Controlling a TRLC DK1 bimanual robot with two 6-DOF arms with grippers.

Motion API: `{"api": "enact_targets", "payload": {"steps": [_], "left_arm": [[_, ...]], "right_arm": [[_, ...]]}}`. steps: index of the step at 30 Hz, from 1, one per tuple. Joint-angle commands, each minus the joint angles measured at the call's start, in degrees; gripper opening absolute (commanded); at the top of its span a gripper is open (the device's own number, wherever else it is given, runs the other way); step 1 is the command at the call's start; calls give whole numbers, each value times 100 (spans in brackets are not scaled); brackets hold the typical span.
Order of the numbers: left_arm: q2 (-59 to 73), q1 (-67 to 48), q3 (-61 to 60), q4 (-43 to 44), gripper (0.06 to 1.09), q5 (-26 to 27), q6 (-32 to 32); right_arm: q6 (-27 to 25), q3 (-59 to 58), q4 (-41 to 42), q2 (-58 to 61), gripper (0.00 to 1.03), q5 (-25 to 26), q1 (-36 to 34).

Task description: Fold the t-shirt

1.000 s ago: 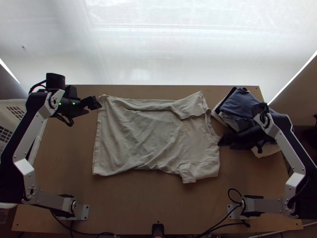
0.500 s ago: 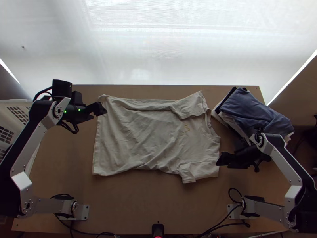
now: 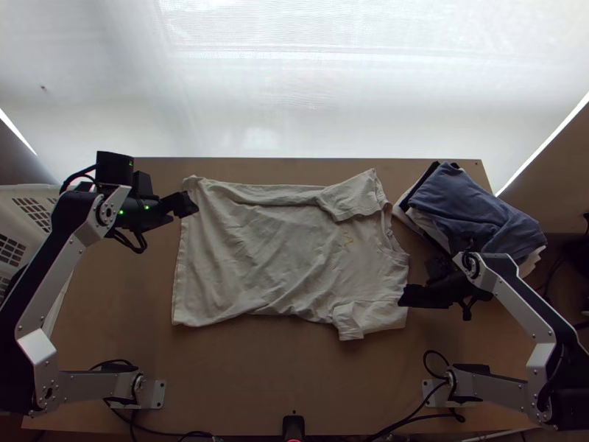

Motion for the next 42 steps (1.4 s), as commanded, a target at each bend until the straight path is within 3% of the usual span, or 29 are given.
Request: {"api": "enact_targets", "payload": {"steps": [1, 2, 5, 10, 14, 18, 28, 36, 42], "left_arm": [[-80, 85, -39, -3, 104, -32, 37], [-80, 102, -56, -3, 104, -50, 64], [-72, 208, -162, -12, 104, -199, 187], [-151, 498, -654, -495, 104, -305, 679], [-124, 331, -1085, -1427, 104, -401, 1189], [-133, 93, -1252, -2121, 104, -1131, 1751], [-230, -548, -1832, -2974, 104, -1157, 2823], [-72, -1242, -2473, -2657, 104, -1148, 2788], [-28, -1075, -2746, -2262, 103, -1148, 2832]], "right_arm": [[97, -115, 324, 115, 56, 29, 266], [132, -133, 359, 115, 55, 29, 310], [159, -168, 465, 62, 32, 38, 381], [141, -238, 641, -105, 4, 73, 381], [115, -247, 676, -272, 3, 82, 381], [115, -185, 676, -377, 3, 82, 407], [150, -62, 676, -483, 3, 82, 407], [194, -71, 614, -615, 3, 82, 389], [194, -45, 605, -668, 3, 108, 345]]}}
